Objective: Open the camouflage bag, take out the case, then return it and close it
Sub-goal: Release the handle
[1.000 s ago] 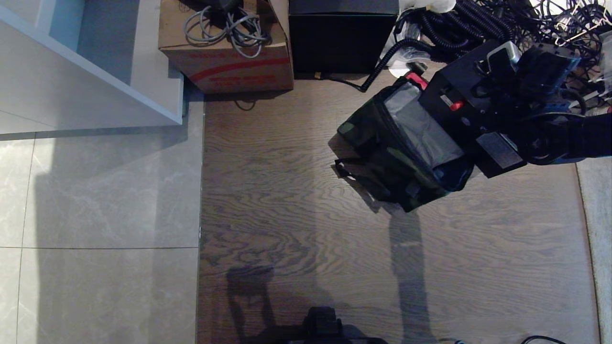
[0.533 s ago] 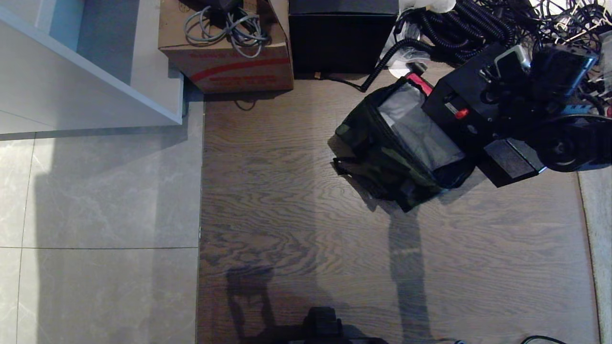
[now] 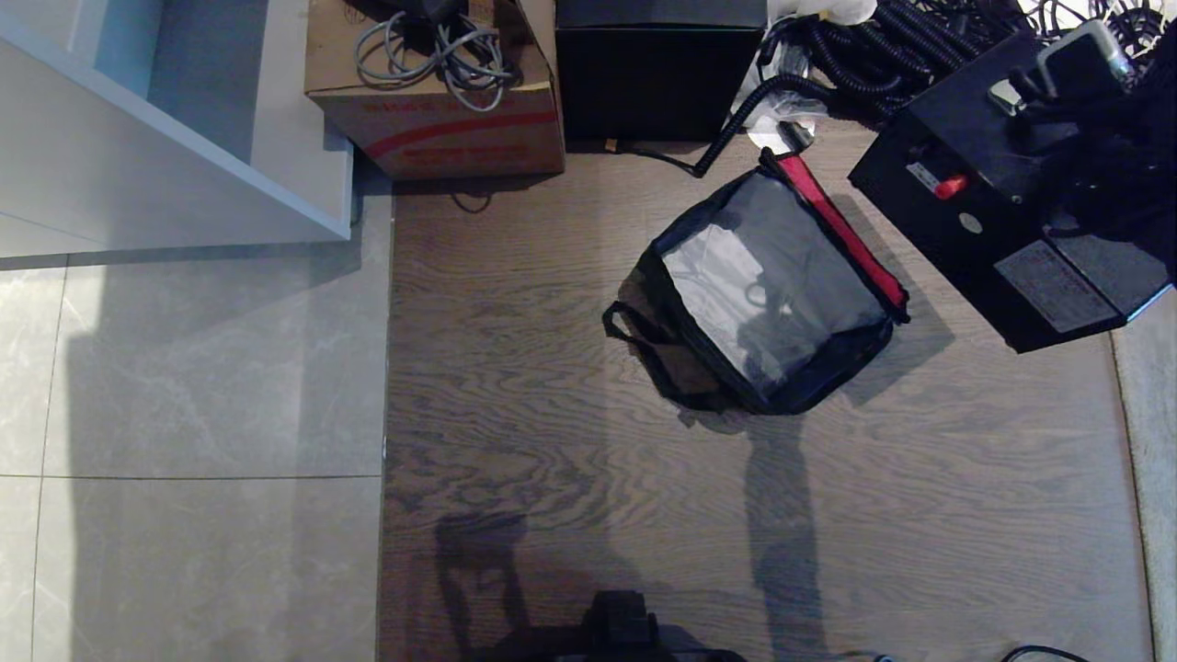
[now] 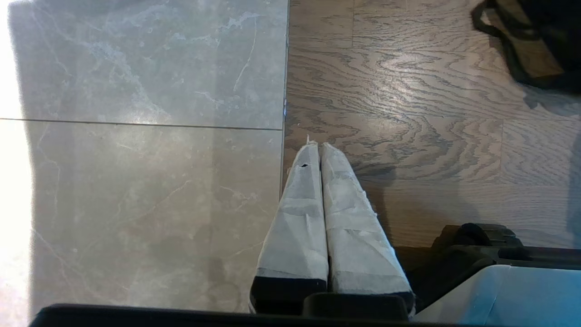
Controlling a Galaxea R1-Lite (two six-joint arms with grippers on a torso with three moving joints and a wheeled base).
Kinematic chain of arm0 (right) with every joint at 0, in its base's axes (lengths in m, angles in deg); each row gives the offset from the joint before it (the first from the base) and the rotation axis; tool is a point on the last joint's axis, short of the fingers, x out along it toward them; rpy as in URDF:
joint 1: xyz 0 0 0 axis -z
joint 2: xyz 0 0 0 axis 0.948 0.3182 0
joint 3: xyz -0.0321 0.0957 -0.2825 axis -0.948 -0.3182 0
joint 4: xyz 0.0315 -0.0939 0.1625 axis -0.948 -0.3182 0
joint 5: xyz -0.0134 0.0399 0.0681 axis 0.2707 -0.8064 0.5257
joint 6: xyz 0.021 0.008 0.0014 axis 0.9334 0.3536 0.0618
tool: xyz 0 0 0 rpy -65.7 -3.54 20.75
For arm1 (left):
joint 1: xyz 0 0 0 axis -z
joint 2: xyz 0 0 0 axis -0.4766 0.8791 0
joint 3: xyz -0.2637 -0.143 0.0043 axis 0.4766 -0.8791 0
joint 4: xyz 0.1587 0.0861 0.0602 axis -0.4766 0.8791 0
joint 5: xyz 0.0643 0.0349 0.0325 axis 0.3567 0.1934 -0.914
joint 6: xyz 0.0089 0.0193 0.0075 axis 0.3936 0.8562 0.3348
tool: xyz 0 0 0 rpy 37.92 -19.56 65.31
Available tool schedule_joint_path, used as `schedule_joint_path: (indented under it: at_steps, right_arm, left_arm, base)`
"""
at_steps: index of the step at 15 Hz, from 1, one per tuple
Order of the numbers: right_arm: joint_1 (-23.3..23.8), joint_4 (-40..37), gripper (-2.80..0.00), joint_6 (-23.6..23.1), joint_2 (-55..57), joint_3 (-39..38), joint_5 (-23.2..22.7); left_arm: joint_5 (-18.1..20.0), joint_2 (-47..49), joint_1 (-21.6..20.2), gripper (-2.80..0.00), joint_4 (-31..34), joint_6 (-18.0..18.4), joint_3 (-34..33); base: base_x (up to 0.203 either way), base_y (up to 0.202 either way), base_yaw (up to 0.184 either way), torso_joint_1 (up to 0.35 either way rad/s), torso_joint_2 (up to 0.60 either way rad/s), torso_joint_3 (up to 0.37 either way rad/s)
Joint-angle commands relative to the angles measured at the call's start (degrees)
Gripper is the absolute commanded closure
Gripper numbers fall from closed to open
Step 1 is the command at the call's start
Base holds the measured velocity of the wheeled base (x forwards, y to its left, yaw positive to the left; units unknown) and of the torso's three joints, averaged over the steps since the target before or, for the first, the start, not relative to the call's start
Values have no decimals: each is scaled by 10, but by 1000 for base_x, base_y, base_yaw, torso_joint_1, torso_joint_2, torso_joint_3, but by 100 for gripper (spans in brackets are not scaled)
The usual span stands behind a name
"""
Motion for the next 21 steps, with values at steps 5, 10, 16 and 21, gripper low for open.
schedule_joint_path:
  at_steps: [5, 10, 16, 21]
  right_arm:
    - [43, 11, 0, 26, 85, 31, 3]
    - [79, 12, 0, 91, 245, 132, 4]
    - [95, 9, 0, 126, 332, 178, 4]
    - [78, 2, 0, 160, 349, 100, 4]
  left_arm:
    - [0, 0, 0, 0, 0, 0, 0]
    - [0, 0, 0, 0, 0, 0, 0]
    - [0, 0, 0, 0, 0, 0, 0]
    - [0, 0, 0, 0, 0, 0, 0]
  base:
    - [0, 0, 0, 0, 0, 0]
    - [0, 0, 0, 0, 0, 0]
    - [0, 0, 0, 0, 0, 0]
    - [0, 0, 0, 0, 0, 0]
